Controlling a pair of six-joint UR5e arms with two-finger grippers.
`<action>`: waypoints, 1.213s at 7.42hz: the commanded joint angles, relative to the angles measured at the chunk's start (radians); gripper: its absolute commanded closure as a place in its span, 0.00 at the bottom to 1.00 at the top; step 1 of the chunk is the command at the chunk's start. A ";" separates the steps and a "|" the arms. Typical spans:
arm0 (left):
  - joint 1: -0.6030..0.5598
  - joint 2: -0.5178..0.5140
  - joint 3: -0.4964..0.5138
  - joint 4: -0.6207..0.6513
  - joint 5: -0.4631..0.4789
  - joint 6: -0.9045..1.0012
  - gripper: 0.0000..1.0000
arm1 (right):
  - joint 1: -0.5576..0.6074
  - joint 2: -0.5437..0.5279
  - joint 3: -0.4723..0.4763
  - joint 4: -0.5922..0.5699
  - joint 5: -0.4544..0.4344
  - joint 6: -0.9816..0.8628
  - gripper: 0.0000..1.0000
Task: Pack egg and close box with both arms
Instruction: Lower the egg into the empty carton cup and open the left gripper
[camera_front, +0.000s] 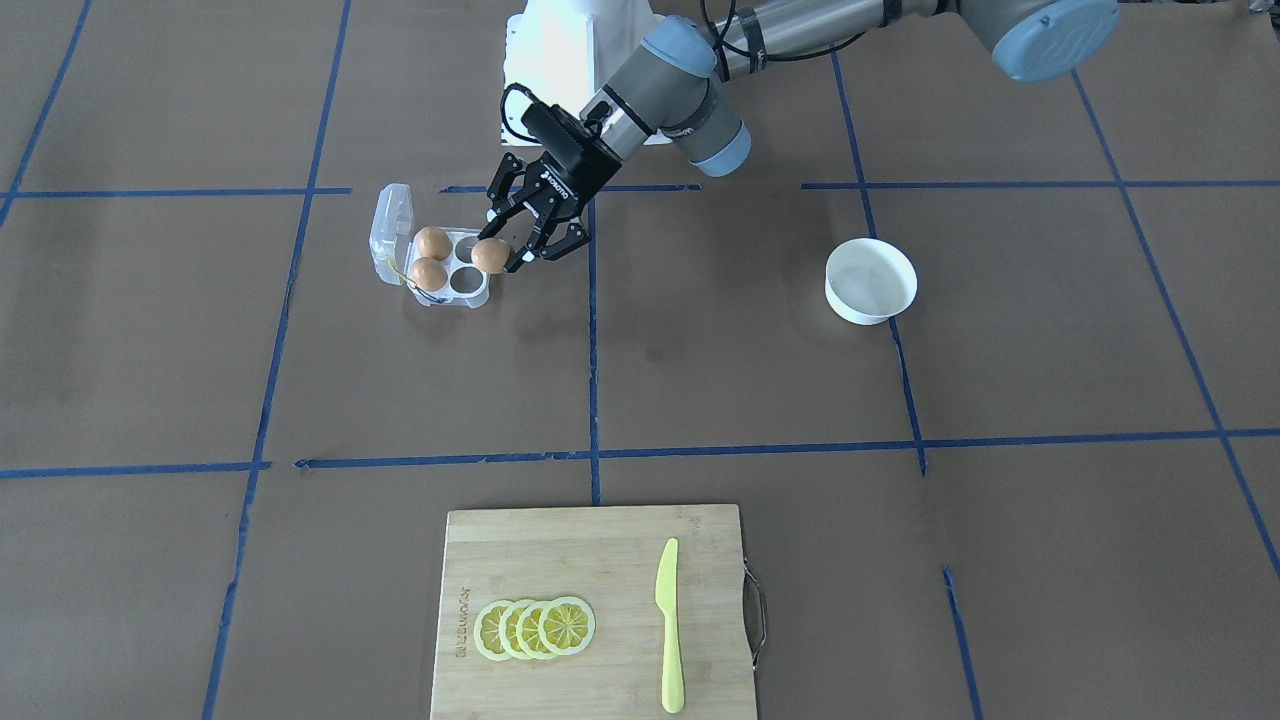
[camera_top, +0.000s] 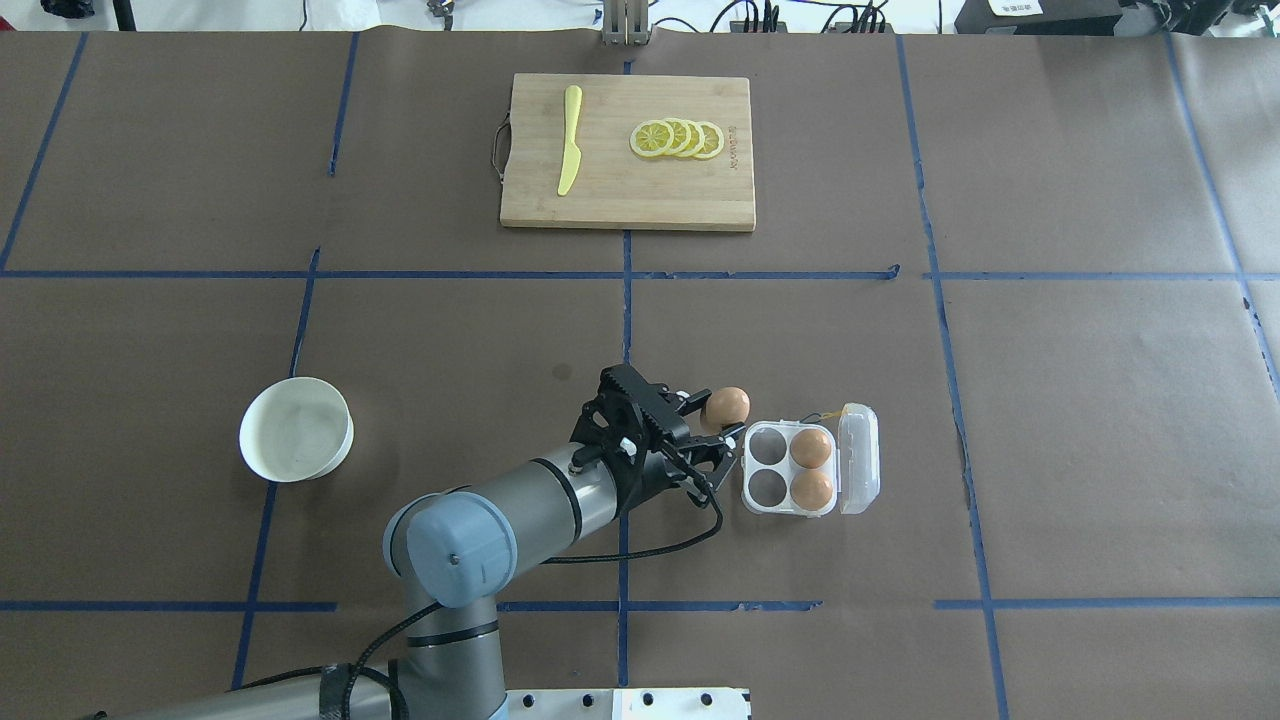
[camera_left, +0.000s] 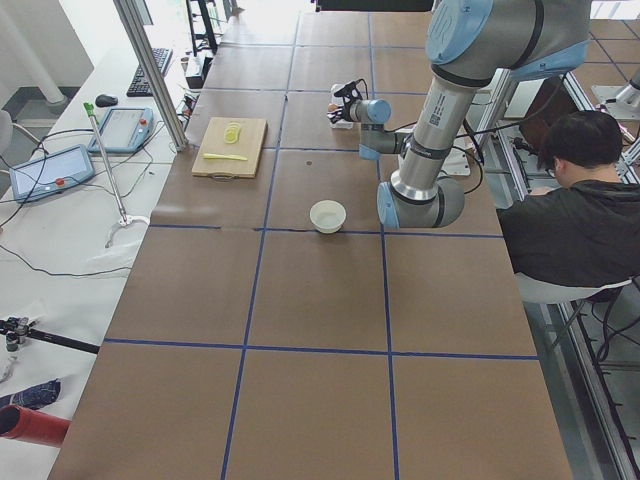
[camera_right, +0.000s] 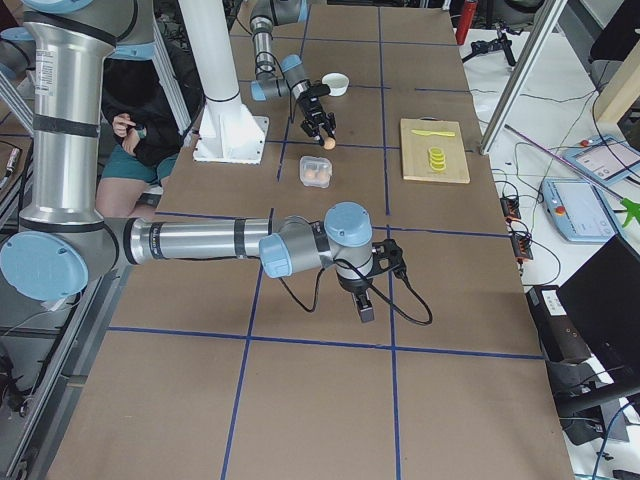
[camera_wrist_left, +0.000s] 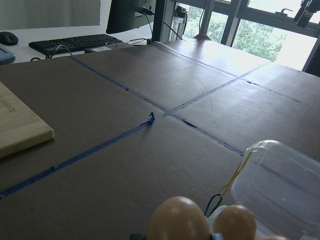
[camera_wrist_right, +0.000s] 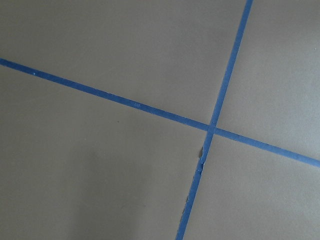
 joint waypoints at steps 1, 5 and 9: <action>0.010 -0.078 0.085 0.000 0.006 0.004 0.83 | 0.000 0.000 0.002 0.000 0.000 0.000 0.00; 0.020 -0.068 0.076 0.000 -0.006 0.007 0.68 | 0.000 0.000 0.002 0.000 0.000 0.000 0.00; 0.050 -0.051 0.050 -0.002 -0.006 0.047 0.16 | 0.002 0.001 0.002 0.000 0.000 0.000 0.00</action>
